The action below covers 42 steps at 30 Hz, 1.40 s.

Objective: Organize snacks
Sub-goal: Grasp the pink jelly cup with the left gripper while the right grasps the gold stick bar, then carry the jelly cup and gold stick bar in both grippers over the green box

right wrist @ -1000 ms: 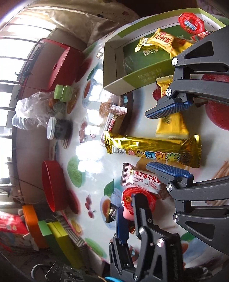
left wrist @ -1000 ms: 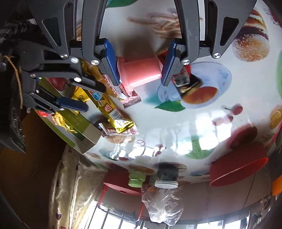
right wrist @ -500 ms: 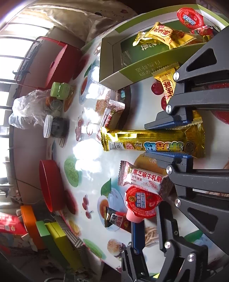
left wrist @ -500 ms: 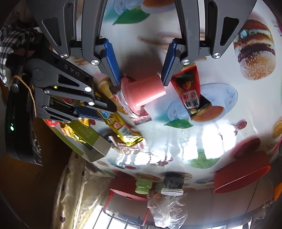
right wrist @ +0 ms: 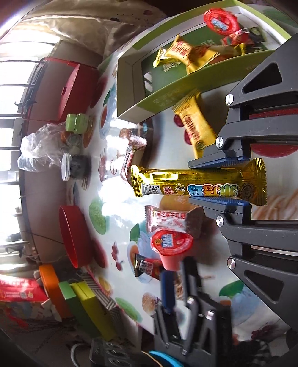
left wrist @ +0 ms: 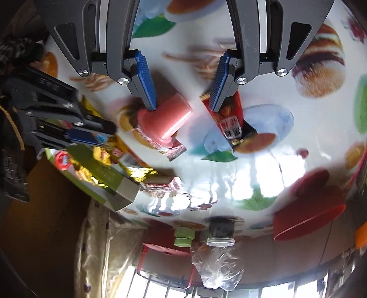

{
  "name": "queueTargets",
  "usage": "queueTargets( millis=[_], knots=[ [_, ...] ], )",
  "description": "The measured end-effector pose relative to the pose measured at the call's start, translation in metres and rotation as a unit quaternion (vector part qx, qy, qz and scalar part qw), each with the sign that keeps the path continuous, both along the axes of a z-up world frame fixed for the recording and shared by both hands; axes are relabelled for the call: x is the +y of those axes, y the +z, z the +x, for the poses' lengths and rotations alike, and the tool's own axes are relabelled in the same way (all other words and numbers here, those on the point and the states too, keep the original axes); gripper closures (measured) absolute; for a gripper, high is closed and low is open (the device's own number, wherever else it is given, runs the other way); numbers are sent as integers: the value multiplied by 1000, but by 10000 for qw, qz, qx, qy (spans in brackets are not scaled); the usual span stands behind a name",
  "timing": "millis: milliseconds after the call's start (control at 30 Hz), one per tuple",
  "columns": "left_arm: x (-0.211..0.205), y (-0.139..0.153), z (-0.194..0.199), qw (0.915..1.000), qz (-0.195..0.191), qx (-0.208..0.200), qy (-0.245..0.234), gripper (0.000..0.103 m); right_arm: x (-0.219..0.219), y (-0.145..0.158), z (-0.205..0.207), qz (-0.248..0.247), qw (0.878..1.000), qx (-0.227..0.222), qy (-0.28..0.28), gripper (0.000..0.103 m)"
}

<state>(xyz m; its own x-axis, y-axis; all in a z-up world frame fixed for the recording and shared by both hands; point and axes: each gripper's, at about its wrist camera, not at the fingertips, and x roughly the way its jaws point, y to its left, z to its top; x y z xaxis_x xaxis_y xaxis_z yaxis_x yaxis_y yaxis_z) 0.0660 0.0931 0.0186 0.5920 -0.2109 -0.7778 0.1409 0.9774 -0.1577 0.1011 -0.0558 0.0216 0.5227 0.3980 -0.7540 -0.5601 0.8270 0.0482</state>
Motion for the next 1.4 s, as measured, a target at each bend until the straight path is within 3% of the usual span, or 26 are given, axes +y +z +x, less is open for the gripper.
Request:
queueTargets(
  millis=[100,333,567,1000,1067,1167,1400],
  knots=[
    [-8,0,5,9990,376,-55,-214,54,-5,2,-8,20,10000,-1,-16,81],
    [-18,-1,23,9964,662,-56,-528,54,-16,2,-16,49,9999,37,-161,81],
    [-24,-6,34,9967,577,68,-574,54,-21,3,-18,92,9997,43,-232,81],
    [-24,-6,39,9991,377,106,-175,54,-24,1,-17,180,9994,72,-304,81],
    [-24,-5,38,9994,283,94,-151,65,-25,1,-18,188,9993,69,-307,81],
    [-24,-6,36,9996,268,85,-85,71,-26,2,-19,212,9992,68,-325,81],
    [-24,-4,31,9998,178,26,14,72,-29,3,-20,255,9992,47,-311,81]
  ],
)
